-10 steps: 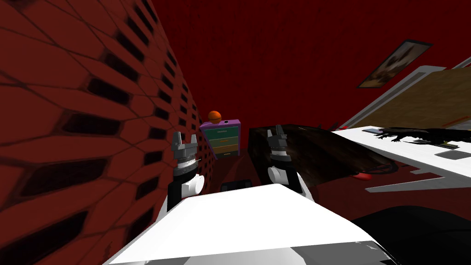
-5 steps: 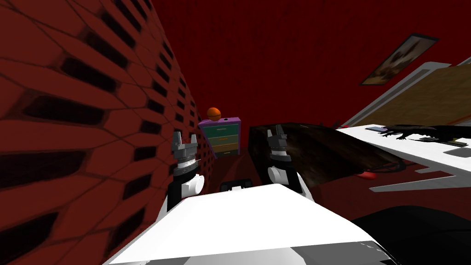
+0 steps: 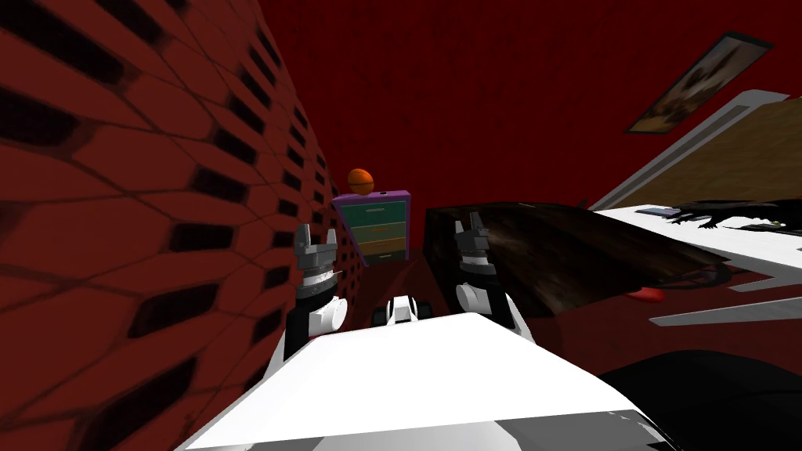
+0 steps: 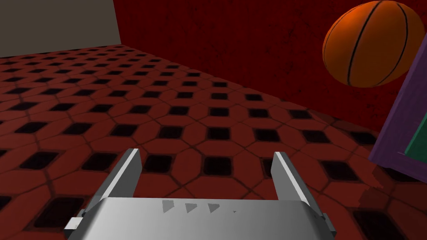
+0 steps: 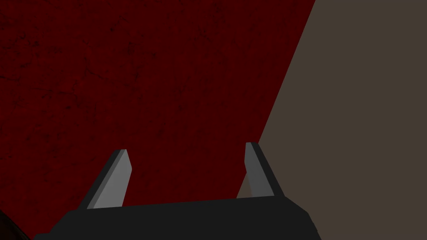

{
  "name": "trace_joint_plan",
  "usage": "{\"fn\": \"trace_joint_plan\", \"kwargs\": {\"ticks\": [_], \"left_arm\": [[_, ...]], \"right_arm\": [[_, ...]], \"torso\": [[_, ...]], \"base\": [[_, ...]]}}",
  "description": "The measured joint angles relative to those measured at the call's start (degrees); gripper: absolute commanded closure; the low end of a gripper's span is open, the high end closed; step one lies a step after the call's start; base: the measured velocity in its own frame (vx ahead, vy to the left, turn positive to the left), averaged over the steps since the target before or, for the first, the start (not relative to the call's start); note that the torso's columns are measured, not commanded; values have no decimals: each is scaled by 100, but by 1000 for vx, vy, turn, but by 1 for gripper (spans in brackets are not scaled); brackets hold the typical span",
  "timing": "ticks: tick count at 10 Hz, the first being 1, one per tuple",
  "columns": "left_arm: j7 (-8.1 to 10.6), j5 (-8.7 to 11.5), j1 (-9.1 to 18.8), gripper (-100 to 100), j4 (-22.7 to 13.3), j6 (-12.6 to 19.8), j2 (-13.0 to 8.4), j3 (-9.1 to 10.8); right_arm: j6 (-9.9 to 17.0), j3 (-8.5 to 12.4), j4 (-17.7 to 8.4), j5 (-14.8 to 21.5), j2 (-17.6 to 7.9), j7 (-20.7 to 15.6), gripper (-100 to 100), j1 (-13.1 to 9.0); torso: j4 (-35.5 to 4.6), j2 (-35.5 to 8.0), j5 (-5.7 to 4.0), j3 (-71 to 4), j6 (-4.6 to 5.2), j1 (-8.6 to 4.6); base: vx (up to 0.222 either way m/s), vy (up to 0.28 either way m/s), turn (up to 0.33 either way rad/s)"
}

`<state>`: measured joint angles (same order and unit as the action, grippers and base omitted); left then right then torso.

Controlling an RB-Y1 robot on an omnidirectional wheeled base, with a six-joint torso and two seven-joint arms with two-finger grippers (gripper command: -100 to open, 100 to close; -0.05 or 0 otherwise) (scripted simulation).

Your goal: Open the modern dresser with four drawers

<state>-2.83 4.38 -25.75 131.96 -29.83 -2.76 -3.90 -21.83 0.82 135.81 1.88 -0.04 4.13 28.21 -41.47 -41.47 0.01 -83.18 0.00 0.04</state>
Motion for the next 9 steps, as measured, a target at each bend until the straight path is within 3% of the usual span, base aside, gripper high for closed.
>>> {"fn": "trace_joint_plan", "kwargs": {"ticks": [4,9], "left_arm": [[-5,27,147,-100,-110,435,-417,76],[-31,42,334,-100,-285,1018,-537,138]], "right_arm": [[0,0,0,0,0,0,0,2],[0,0,-1,0,0,0,0,1]], "torso": [[-78,-74,-1,-144,-1,-4],[-80,-79,-2,-141,0,-7]], "base": [[110,4,0],[110,4,0]]}}
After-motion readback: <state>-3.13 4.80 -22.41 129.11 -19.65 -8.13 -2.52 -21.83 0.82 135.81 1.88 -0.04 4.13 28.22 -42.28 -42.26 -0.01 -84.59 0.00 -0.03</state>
